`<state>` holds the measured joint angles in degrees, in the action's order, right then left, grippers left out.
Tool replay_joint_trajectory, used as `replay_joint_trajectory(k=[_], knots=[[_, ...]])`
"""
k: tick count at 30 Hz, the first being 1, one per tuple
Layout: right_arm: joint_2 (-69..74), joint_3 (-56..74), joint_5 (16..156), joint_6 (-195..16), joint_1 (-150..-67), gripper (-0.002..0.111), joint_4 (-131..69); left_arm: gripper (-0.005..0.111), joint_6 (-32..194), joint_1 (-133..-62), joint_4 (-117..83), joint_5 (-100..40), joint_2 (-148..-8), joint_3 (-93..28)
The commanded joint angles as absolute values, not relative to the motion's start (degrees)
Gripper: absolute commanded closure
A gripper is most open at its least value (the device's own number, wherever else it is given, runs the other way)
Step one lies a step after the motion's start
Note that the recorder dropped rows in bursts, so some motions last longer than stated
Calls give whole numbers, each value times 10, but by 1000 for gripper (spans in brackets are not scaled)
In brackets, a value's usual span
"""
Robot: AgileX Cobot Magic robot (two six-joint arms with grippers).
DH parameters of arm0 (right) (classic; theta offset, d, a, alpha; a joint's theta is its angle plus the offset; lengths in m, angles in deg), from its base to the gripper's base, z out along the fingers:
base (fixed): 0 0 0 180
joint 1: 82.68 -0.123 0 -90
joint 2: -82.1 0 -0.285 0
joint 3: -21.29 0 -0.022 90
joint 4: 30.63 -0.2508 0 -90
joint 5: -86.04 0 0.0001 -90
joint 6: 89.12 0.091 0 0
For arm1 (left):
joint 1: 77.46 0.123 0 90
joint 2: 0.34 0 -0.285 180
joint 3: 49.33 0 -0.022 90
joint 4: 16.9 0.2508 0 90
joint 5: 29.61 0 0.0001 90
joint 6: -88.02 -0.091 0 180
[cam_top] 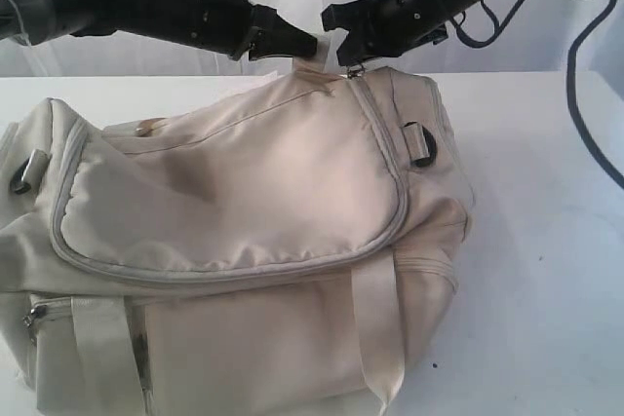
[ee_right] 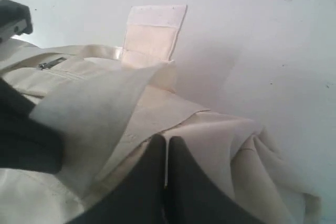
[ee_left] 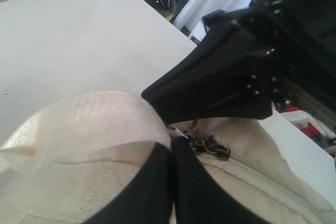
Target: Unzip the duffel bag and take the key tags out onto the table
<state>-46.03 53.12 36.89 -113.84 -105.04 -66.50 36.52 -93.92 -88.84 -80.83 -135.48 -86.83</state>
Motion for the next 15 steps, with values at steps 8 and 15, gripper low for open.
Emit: replay_joint_trajectory(k=[8, 15], knots=[[-401, 535, 330, -1140, -1049, 108, -653, 107, 367, -941, -925, -841, -1336, -877], [-374, 535, 289, -1140, -1049, 108, -651, 107, 370, -941, -923, -831, -1336, -877]])
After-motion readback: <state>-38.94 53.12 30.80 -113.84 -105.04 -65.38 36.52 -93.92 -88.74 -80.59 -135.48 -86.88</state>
